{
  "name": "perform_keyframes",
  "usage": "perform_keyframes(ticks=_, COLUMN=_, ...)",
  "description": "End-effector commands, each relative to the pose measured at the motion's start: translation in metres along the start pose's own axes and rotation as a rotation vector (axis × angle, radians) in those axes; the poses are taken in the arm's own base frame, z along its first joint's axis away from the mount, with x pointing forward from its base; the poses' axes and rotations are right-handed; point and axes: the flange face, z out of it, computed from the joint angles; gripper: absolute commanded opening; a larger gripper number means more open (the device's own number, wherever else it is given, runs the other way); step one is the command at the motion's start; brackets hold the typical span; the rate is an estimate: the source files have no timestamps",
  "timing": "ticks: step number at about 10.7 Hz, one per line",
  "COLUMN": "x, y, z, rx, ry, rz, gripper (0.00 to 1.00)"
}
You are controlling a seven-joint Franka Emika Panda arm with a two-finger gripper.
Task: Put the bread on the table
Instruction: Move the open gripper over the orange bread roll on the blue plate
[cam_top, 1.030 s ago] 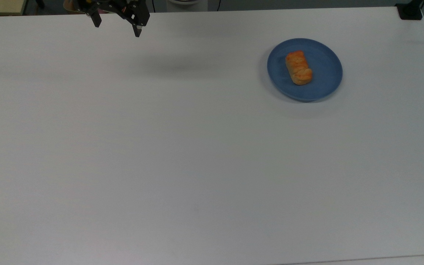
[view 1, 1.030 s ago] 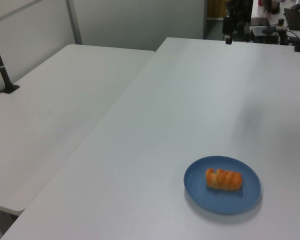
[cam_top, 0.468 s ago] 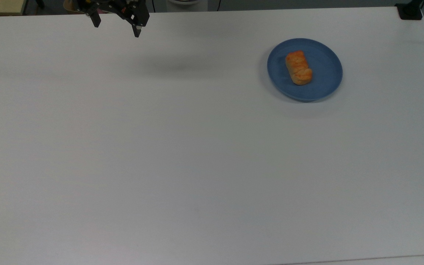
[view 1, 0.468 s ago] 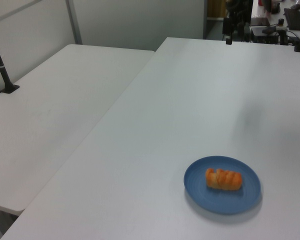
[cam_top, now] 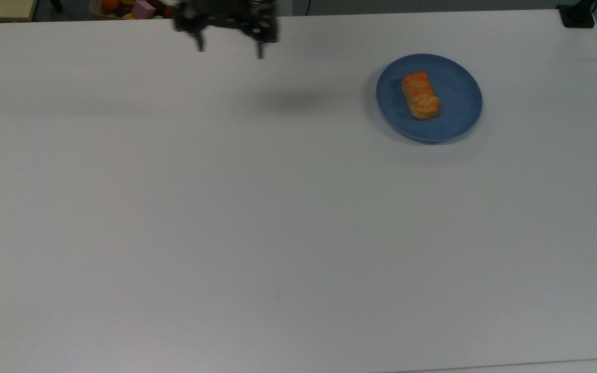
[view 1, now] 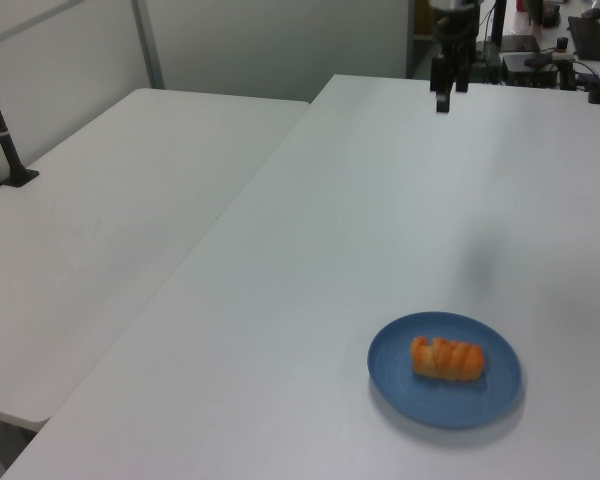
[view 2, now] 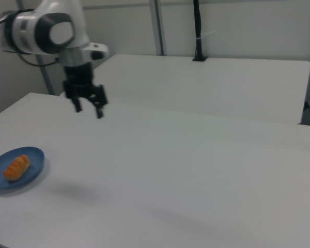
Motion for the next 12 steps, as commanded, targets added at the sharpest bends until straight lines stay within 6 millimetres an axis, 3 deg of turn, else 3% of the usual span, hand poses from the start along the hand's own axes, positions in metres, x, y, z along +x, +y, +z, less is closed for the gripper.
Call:
perform_keyframes(ticks=1, x=-0.054, y=-0.124, z=0.024, rx=0.010, ry=-0.056, rz=-0.111, gripper=1.00)
perform_keyframes(ticks=3, x=-0.085, y=-0.196, z=0.050, rx=0.050, ry=-0.079, rz=-0.114, gripper=1.00)
perform_keyframes(ticks=6, x=-0.103, y=-0.258, z=0.113, rx=0.084, ry=-0.046, rz=-0.125, gripper=1.00)
perform_keyframes(ticks=9, x=-0.107, y=-0.299, z=0.159, rx=0.080, ry=-0.059, rz=-0.105, gripper=1.00)
perform_keyframes(ticks=12, x=-0.116, y=-0.324, z=0.207, rx=0.023, ry=-0.084, rz=-0.128, gripper=0.96)
